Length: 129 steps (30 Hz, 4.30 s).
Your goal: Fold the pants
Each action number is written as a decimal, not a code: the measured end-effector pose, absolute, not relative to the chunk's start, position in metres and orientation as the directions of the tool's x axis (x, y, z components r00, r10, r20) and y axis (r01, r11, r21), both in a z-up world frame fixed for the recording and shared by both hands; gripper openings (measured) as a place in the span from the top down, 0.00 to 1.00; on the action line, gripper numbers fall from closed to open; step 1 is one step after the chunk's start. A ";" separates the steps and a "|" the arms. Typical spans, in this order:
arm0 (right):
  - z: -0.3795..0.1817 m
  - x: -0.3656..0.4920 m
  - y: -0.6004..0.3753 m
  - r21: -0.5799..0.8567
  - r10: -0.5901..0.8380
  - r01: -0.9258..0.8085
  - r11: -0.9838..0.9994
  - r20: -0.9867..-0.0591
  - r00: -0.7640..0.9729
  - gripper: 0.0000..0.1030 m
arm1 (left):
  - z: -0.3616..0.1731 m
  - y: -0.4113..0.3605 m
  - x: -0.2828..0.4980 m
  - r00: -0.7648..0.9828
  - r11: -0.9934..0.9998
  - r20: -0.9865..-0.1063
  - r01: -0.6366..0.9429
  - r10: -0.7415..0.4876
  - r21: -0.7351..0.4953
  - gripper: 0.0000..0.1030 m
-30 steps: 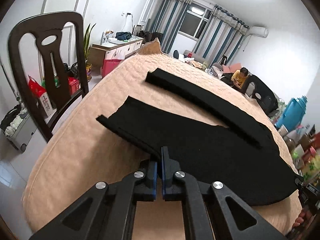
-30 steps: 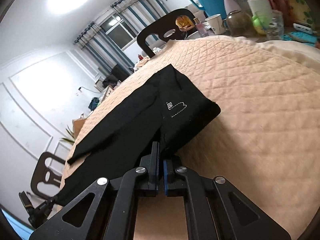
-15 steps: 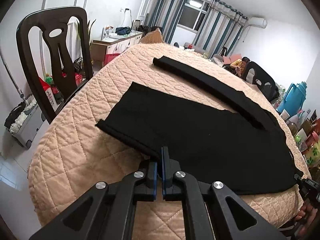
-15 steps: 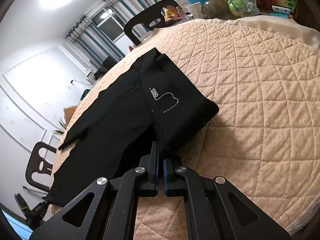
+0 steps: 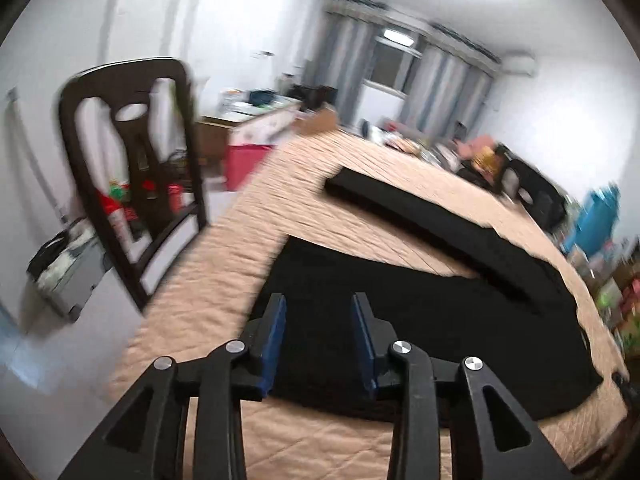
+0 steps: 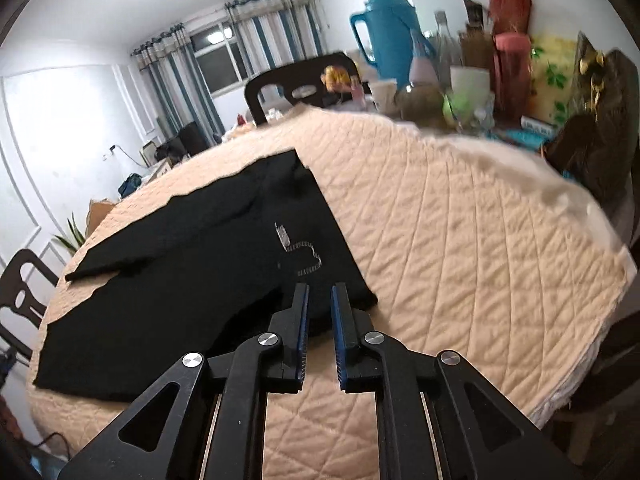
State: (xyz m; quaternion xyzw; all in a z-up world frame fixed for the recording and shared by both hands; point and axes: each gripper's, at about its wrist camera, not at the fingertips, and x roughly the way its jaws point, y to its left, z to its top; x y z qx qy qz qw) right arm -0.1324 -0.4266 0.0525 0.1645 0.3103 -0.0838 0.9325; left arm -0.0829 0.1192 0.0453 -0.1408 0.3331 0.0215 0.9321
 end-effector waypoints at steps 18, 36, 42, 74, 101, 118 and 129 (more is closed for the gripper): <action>0.043 -0.092 -0.427 0.138 -0.032 0.150 0.979 -0.623 0.782 0.89 | 0.007 0.109 0.010 0.674 0.988 -0.739 -0.094 -0.024 -0.118 0.62; 0.048 -0.047 -0.379 0.127 0.151 -0.088 0.988 -0.683 0.715 0.58 | 0.040 0.055 0.006 0.646 0.985 -0.744 0.110 -0.173 -0.133 0.42; 0.063 0.018 -0.348 0.096 0.226 -0.227 0.969 -0.707 0.670 0.58 | 0.058 0.030 0.060 0.635 0.984 -0.753 0.147 -0.172 -0.100 0.37; 0.012 0.266 -0.347 0.054 0.184 -0.263 0.963 -0.845 0.502 0.79 | 0.009 -0.041 0.264 0.562 0.966 -0.815 0.259 -0.138 0.015 0.41; 0.098 0.020 -0.345 0.143 0.343 -0.324 0.935 -0.594 0.727 0.93 | 0.087 -0.006 0.032 0.708 0.935 -0.624 0.333 -0.331 -0.118 0.96; 0.008 -0.066 -0.385 0.437 0.390 -0.109 0.893 -0.632 0.669 0.54 | 0.053 0.014 -0.024 0.663 0.944 -0.675 0.273 -0.324 -0.184 0.57; 0.000 -0.076 -0.427 0.589 0.357 0.058 0.806 -0.562 0.746 0.54 | 0.032 -0.057 0.072 0.612 0.948 -0.760 0.317 -0.219 -0.018 0.49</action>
